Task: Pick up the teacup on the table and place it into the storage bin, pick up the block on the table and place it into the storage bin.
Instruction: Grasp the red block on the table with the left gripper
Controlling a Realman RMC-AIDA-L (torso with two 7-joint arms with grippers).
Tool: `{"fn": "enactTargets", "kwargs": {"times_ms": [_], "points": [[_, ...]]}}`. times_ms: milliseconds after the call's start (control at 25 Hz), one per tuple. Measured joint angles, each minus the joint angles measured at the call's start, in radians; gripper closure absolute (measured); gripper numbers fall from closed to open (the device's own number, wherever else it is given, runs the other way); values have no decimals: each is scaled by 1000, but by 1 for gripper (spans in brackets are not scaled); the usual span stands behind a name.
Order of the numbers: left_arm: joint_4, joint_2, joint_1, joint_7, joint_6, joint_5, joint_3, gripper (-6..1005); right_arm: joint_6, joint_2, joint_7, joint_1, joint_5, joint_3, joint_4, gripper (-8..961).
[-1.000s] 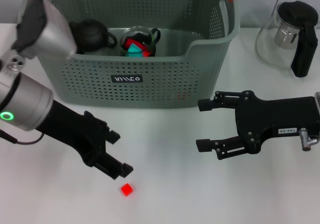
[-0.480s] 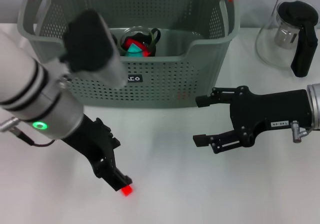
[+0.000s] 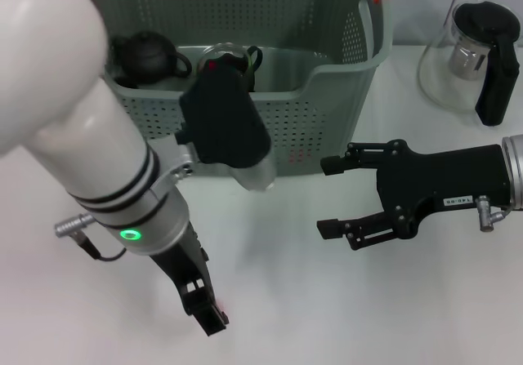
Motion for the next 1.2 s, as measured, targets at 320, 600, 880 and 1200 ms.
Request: {"fn": "enactTargets", "kwargs": {"times_ms": [320,600,880,1200], "points": [[-35,0,-14,-198,-50,37,79,98,2,-12,-1,5,0,0,0,8],[-65,0,-19,-334,-73,47,108,99,-3,-22,-1,13,-2,-2,0,8],[-105,0,-32,-447,-87,52,146,99,-4,-32,-12,22,-7,-5,0,9],[-156,0,-35,-465,-125,53,153,99,5,-26,-15,33,-44,-4,-1,9]]}}
